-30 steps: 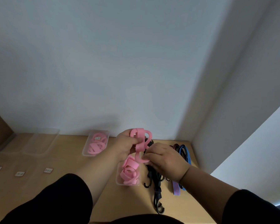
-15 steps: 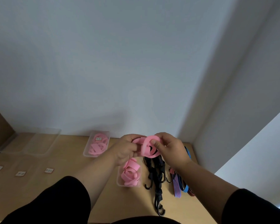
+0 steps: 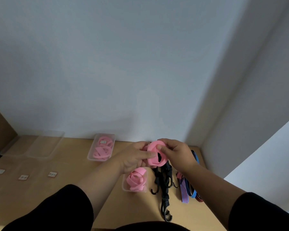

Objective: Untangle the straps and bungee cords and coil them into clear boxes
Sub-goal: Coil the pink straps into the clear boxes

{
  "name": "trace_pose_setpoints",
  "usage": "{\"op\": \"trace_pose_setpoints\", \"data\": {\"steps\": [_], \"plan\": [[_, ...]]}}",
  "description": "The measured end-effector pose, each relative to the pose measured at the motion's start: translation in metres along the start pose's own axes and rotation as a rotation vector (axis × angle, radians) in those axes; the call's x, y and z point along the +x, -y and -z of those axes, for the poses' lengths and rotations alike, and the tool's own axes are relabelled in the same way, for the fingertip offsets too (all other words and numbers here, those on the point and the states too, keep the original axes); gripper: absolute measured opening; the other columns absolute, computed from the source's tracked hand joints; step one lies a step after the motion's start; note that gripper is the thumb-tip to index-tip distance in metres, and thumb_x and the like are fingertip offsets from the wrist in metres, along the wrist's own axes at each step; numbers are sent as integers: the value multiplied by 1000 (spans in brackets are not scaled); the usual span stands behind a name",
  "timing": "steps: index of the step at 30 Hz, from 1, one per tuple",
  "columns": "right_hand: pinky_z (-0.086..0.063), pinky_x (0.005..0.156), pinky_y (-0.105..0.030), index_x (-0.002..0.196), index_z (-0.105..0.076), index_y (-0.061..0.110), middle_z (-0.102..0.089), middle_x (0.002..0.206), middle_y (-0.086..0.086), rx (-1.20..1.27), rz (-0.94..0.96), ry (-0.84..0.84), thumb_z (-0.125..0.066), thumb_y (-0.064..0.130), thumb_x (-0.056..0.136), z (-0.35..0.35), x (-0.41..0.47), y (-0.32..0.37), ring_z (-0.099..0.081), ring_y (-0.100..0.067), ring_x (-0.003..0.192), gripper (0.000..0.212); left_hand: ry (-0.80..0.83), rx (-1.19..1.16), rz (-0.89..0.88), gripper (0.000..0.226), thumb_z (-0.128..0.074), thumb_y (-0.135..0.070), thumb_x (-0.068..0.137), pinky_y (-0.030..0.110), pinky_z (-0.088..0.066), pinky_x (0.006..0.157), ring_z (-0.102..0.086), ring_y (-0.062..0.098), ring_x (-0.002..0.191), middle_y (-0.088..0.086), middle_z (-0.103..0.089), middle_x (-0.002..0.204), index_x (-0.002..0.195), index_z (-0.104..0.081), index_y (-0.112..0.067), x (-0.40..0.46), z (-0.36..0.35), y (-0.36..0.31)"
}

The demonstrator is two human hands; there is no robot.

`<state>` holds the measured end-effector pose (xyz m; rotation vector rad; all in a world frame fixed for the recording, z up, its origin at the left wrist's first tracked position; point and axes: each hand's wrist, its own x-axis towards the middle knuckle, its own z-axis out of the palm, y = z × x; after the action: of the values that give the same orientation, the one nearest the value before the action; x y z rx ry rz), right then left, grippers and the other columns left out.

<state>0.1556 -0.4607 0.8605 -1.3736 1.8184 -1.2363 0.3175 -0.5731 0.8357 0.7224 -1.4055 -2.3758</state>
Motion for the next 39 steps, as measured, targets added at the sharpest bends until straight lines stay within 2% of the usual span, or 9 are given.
{"op": "trace_pose_setpoints", "data": {"steps": [5, 12, 15, 19, 22, 26, 31, 35, 39], "plan": [[-58, 82, -28, 98, -78, 38, -78, 96, 4, 159, -47, 46, -64, 22, 100, -3, 2, 4, -73, -12, 91, 21, 25, -127, -30, 25, -79, -4, 73, 39, -61, 70, -73, 30, 90, 20, -73, 99, 98, -77, -4, 0, 7, 1], [-58, 71, -33, 95, -74, 16, -69, 90, -24, 378, -104, 52, -68, 11, 95, -9, 9, 2, -68, -25, 79, 7, 176, -279, -59, 56, -99, -11, 53, 46, -62, 75, -73, 35, 93, 25, -72, 103, 101, -75, 4, -5, 14, -2], [-55, 64, -30, 101, -66, 13, -62, 82, -17, 390, -84, 59, -66, 10, 96, -12, 12, 4, -63, -25, 72, 6, 209, -378, -99, 53, -99, -10, 54, 50, -61, 77, -72, 38, 99, 26, -72, 108, 101, -76, 3, -4, 16, -4], [-63, 67, -45, 107, -58, 14, -59, 90, -16, 452, -133, 107, -62, 8, 99, -13, 15, 10, -67, -36, 77, 11, 145, -370, -152, 54, -101, -12, 47, 48, -60, 86, -72, 36, 95, 25, -72, 102, 93, -77, 3, -1, 18, -11], [-63, 73, -48, 113, -58, 15, -58, 95, -15, 448, -161, 128, -61, 5, 99, -14, 16, 10, -67, -34, 81, 18, 43, -350, -143, 59, -102, -9, 41, 46, -62, 78, -73, 35, 90, 27, -72, 98, 92, -75, 5, 0, 23, -12], [-54, 92, -53, 117, -61, 13, -64, 93, -12, 555, -200, 96, -58, -5, 98, -18, 19, 9, -64, -32, 87, 27, -10, -384, -126, 19, -78, -1, 75, 47, -61, 74, -73, 34, 91, 24, -72, 101, 93, -76, 2, -1, 30, -2], [-56, 86, -41, 112, -63, 9, -69, 97, -16, 749, -251, 154, -51, -13, 96, -25, 18, 5, -68, -30, 90, 29, -32, -428, -106, 24, -55, 3, 86, 46, -61, 78, -72, 34, 98, 24, -70, 110, 102, -73, 4, -1, 37, 5], [-63, 76, -37, 114, -65, 6, -71, 98, -17, 906, -302, 257, -61, -3, 85, -27, 18, 3, -73, -29, 89, 31, 37, -463, -90, 40, -85, 0, 70, 51, -61, 80, -70, 40, 101, 31, -66, 115, 107, -70, 7, -2, 38, 4], [-60, 62, -29, 109, -68, 8, -71, 102, -23, 669, -262, 187, -68, -8, 88, -30, 24, 7, -71, -27, 76, 26, 72, -469, -78, 60, -100, -7, 48, 50, -61, 79, -71, 40, 100, 30, -69, 112, 101, -75, 5, -4, 42, 0]]}}
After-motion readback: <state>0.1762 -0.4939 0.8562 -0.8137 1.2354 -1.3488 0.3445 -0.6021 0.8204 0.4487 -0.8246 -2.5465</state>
